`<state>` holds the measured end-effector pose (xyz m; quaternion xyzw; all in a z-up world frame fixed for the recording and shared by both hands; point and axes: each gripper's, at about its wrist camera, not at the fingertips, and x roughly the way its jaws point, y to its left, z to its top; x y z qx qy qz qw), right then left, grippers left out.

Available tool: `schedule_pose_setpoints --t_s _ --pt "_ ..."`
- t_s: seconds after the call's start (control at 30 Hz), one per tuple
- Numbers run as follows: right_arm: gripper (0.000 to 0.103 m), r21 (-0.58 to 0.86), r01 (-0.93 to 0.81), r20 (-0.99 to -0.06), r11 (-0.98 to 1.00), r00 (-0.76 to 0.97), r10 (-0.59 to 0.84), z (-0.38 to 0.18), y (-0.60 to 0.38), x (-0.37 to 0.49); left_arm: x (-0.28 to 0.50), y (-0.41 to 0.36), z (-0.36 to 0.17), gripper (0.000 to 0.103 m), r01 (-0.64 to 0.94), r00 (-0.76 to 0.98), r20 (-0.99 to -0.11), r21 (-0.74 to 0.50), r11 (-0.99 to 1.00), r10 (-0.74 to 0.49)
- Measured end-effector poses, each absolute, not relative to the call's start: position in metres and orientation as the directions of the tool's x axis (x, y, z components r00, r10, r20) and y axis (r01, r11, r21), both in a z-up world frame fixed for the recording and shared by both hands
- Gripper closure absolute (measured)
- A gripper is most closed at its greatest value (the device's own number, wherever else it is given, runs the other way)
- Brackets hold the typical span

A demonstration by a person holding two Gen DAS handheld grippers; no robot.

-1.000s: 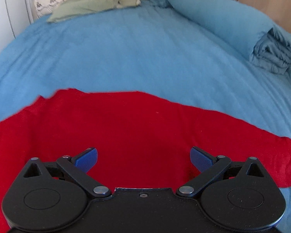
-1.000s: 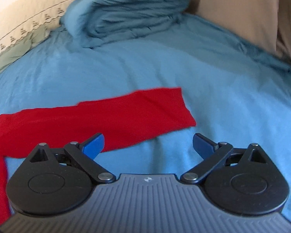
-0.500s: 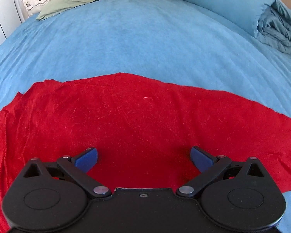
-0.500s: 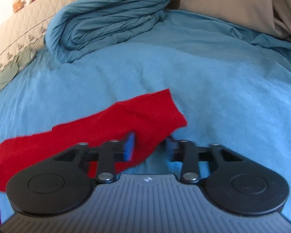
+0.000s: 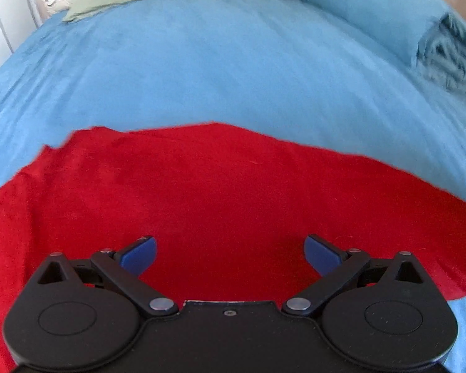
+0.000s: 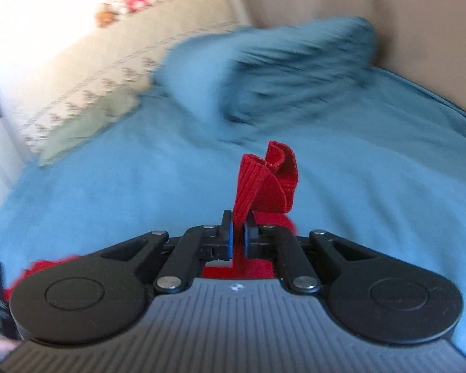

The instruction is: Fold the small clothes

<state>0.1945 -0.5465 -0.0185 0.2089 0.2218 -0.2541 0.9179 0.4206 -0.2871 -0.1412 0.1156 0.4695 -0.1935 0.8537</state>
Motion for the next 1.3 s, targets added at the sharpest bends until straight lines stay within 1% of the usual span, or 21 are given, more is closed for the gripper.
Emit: schedule_pose_setpoints --t_s 0.1,0.2,0.3,0.4,0.47,0.6,0.67,0.73,0.87,0.9,0.93,0.97,1.0,1.03,1.1,1.13,1.23,1.3 --pt "0.081 0.286 0.46 -0.469 0.841 0.832 -0.296 0.008 -0.504 0.234 0.424 -0.243 -0.118 0.0 0.398 0.516 -0.826 -0.003 0.917 -0.226" --pt "0.081 0.302 0.333 -0.432 0.893 0.883 -0.183 0.026 -0.448 0.277 0.434 -0.18 -0.103 0.0 0.314 0.551 -0.814 -0.002 0.949 -0.184" --pt "0.081 0.303 0.183 -0.405 0.935 0.913 -0.048 0.028 -0.377 0.318 0.447 -0.105 -0.096 0.0 0.223 0.588 -0.8 0.016 0.975 -0.122" --pt "0.081 0.294 0.027 -0.397 0.956 0.913 0.096 0.013 -0.298 0.357 0.456 -0.033 -0.096 0.0 0.137 0.614 -0.789 0.066 0.988 -0.032" --pt "0.081 0.291 -0.066 -0.42 0.955 0.888 0.19 -0.009 -0.242 0.38 0.459 0.009 -0.1 0.0 0.086 0.617 -0.787 0.081 0.993 0.011" --pt "0.082 0.264 -0.195 -0.503 0.945 0.808 0.307 -0.066 -0.152 0.405 0.46 0.069 -0.112 0.0 0.027 0.605 -0.795 0.092 0.995 0.057" --pt "0.082 0.251 -0.223 -0.544 0.942 0.772 0.328 -0.095 -0.122 0.408 0.458 0.086 -0.119 0.0 0.01 0.598 -0.799 0.083 0.997 0.06" --pt "0.082 0.249 -0.241 -0.566 0.938 0.749 0.343 -0.114 -0.1 0.406 0.457 0.102 -0.124 0.0 0.0 0.597 -0.801 0.066 0.998 0.053" --pt "0.082 0.182 -0.275 -0.604 0.944 0.726 0.328 -0.14 -0.072 0.4 0.453 0.12 -0.132 0.0 0.002 0.61 -0.792 0.029 1.0 0.021" --pt "0.078 0.168 -0.279 -0.61 0.945 0.724 0.323 -0.143 -0.069 0.401 0.45 0.124 -0.133 0.0 0.004 0.611 -0.792 0.019 1.0 0.013" --pt "0.076 0.153 -0.286 -0.615 0.946 0.721 0.318 -0.147 -0.061 0.402 0.449 0.126 -0.133 0.0 0.007 0.611 -0.792 0.007 1.0 0.002" --pt "0.072 0.136 -0.289 -0.621 0.948 0.721 0.309 -0.148 -0.058 0.403 0.449 0.127 -0.133 0.0 0.013 0.611 -0.792 -0.009 1.0 -0.016" --pt "0.058 0.13 -0.304 -0.623 0.944 0.715 0.317 -0.15 -0.057 0.4 0.448 0.126 -0.132 0.0 0.02 0.61 -0.792 -0.023 1.0 -0.03" --pt "0.039 0.126 -0.325 -0.619 0.937 0.713 0.33 -0.151 -0.056 0.396 0.448 0.126 -0.131 0.0 0.031 0.609 -0.791 -0.041 0.999 -0.052" --pt "0.02 0.091 -0.359 -0.612 0.929 0.716 0.337 -0.152 -0.05 0.388 0.447 0.124 -0.129 0.0 0.066 0.609 -0.787 -0.073 0.995 -0.098" --pt "0.017 0.066 -0.379 -0.605 0.923 0.721 0.339 -0.15 -0.048 0.382 0.447 0.119 -0.128 0.0 0.093 0.608 -0.784 -0.086 0.992 -0.125" --pt "0.017 -0.013 -0.419 -0.6 0.908 0.73 0.328 -0.144 -0.05 0.36 0.448 0.098 -0.129 0.0 0.193 0.605 -0.769 -0.11 0.975 -0.207" --pt "0.017 -0.03 -0.419 -0.604 0.907 0.731 0.318 -0.141 -0.062 0.348 0.453 0.08 -0.133 0.002 0.251 0.595 -0.763 -0.122 0.96 -0.252"
